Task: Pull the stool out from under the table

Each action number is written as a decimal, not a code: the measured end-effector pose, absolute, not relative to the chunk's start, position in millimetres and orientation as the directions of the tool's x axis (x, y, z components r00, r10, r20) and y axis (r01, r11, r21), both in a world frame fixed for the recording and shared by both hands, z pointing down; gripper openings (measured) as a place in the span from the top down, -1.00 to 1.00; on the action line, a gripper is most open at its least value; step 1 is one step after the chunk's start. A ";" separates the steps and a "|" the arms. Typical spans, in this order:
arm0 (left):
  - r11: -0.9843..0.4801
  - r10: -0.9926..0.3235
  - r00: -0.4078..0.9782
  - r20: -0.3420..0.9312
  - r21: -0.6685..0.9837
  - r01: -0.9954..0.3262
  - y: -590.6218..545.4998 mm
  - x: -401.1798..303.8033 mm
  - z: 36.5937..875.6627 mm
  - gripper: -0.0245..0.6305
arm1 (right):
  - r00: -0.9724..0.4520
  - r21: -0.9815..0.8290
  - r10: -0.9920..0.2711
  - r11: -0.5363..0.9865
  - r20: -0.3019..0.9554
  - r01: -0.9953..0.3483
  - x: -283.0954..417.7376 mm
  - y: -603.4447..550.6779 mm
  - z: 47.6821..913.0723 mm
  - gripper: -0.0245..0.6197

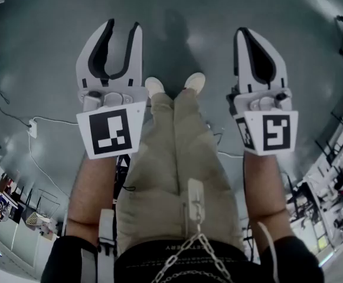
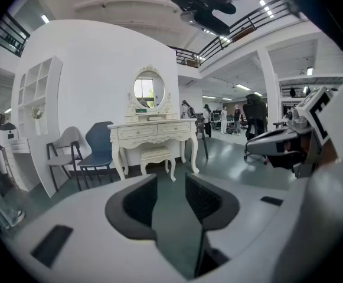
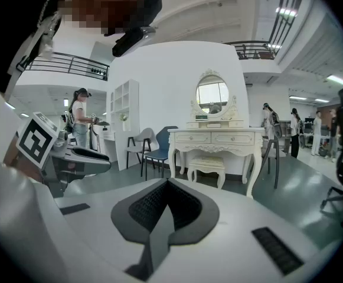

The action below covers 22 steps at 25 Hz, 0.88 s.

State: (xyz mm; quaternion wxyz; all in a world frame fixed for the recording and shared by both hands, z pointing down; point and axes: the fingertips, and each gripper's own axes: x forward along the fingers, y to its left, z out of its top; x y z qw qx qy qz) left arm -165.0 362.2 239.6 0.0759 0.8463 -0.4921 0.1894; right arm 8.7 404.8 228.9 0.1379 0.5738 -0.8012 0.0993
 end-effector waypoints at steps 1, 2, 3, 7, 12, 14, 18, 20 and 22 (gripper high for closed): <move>-0.500 -0.796 0.442 0.414 -0.036 -0.865 365.2 -162.2 241.0 0.51 | -0.300 -0.021 -0.889 0.313 0.345 -0.950 11.7 408.1 230.2 0.92; -0.495 -0.787 0.440 0.433 -0.018 -0.869 367.8 -160.0 242.7 0.48 | -0.299 -0.040 -0.885 0.305 0.356 -0.951 14.7 411.3 232.1 0.92; -0.491 -0.778 0.437 0.452 -0.004 -0.871 369.9 -158.9 244.8 0.43 | -0.300 -0.054 -0.880 0.302 0.368 -0.952 18.1 414.6 235.2 0.92; -0.468 -0.769 0.400 0.498 -0.014 -0.883 372.3 -163.7 252.0 0.30 | -0.316 -0.092 -0.858 0.305 0.405 -0.948 29.3 422.6 251.9 0.91; -0.425 -0.798 0.335 0.500 -0.074 -0.902 366.4 -165.5 252.4 0.27 | -0.392 -0.114 -0.811 0.382 0.434 -0.917 37.5 419.9 264.1 0.29; -0.426 -0.798 0.329 0.505 -0.087 -0.900 364.2 -160.9 255.5 0.27 | -0.396 -0.113 -0.799 0.389 0.452 -0.914 42.5 419.1 269.6 0.25; -0.436 -0.794 0.337 0.507 -0.087 -0.896 355.4 -158.2 263.5 0.27 | -0.380 -0.098 -0.796 0.381 0.472 -0.919 45.0 405.2 282.7 0.17; -0.443 -0.786 0.344 0.513 -0.080 -0.893 346.7 -157.6 269.9 0.27 | -0.362 -0.088 -0.798 0.366 0.482 -0.926 45.7 392.9 288.4 0.13; -0.450 -0.776 0.349 0.525 -0.072 -0.890 336.6 -159.0 276.9 0.27 | -0.356 -0.083 -0.800 0.362 0.483 -0.928 42.7 378.9 289.8 0.12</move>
